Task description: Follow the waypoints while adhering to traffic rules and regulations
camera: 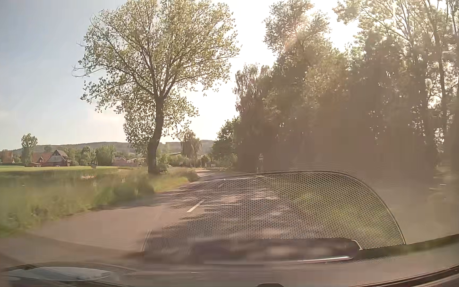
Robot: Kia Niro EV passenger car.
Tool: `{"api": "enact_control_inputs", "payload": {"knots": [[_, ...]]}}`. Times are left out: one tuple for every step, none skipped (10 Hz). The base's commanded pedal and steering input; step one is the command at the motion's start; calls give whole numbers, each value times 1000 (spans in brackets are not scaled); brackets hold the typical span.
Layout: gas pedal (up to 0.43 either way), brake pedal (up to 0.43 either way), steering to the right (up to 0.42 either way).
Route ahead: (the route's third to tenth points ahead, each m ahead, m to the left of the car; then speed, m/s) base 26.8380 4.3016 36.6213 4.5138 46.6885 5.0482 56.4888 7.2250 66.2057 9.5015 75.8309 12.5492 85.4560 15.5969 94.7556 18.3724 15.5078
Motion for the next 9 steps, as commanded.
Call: {"api": "enact_control_inputs", "payload": {"knots": [[98,0,0],[118,0,0],[138,0,0],[150,0,0],[150,0,-1],[150,0,-2],[150,0,-5],[150,0,-9],[150,0,-14]]}}
